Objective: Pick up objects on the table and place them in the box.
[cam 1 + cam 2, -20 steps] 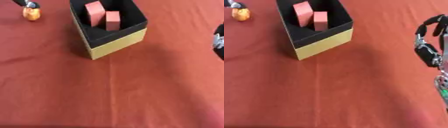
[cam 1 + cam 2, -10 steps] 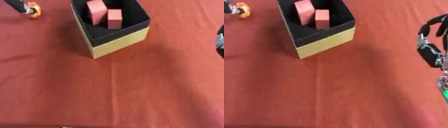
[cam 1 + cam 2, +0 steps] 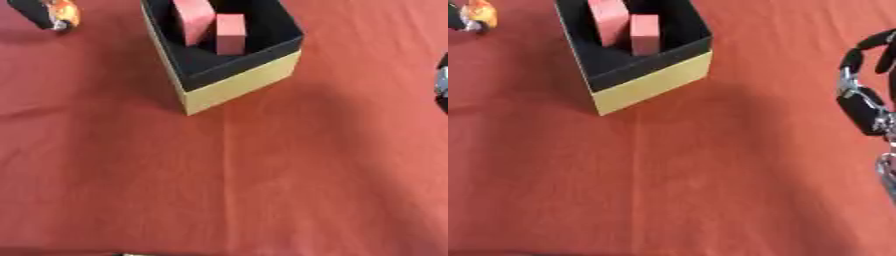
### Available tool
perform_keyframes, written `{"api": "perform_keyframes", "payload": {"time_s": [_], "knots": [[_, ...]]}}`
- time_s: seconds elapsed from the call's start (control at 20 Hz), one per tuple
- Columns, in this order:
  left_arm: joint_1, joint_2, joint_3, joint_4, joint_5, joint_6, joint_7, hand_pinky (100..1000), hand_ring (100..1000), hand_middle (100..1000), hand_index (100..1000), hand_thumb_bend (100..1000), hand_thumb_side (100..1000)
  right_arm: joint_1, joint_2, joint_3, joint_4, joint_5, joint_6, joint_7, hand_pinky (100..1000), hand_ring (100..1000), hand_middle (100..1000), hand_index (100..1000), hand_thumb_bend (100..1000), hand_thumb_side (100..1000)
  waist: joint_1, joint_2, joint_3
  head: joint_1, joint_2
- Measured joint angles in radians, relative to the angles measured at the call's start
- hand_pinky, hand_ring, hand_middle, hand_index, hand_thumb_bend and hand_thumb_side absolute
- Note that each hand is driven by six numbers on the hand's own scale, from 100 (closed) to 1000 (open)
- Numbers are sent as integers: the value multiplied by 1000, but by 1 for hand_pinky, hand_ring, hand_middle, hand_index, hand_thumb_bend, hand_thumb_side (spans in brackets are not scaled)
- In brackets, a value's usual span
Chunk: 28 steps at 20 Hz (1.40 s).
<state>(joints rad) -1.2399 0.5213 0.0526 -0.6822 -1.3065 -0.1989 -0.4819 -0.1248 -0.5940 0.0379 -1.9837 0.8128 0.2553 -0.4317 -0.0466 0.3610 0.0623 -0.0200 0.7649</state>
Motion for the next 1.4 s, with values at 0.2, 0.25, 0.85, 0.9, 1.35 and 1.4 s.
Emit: {"api": "perform_keyframes", "payload": {"time_s": [0.2,0.25,0.85,0.9,1.35,1.4], "knots": [[0,0,6,12,-23,23,5,606,807,817,866,423,235,-4,1,3,0,-2,0,-2,100,144,279,513,100,100,-5,4,0,1,0],[1,0,8,16,-26,29,8,601,802,813,863,413,232,-4,1,3,0,-3,0,-2,100,144,279,513,100,100,-5,4,0,1,0],[7,-1,19,40,36,41,61,408,643,685,733,217,174,-8,9,6,0,-6,-1,-3,100,144,279,513,100,100,-10,10,-2,9,0],[7,-1,19,40,43,38,63,341,588,624,684,263,160,-8,9,6,0,-6,-2,-4,100,144,279,513,100,100,-10,10,-2,9,0],[8,-3,12,33,42,65,183,100,399,428,476,491,127,-8,10,6,0,-9,-1,-7,100,145,279,513,100,100,-8,10,-2,8,0],[8,-3,12,33,38,68,196,100,395,431,479,477,124,-8,10,6,0,-9,-1,-7,100,145,279,514,100,100,-8,10,-2,8,0]]}}
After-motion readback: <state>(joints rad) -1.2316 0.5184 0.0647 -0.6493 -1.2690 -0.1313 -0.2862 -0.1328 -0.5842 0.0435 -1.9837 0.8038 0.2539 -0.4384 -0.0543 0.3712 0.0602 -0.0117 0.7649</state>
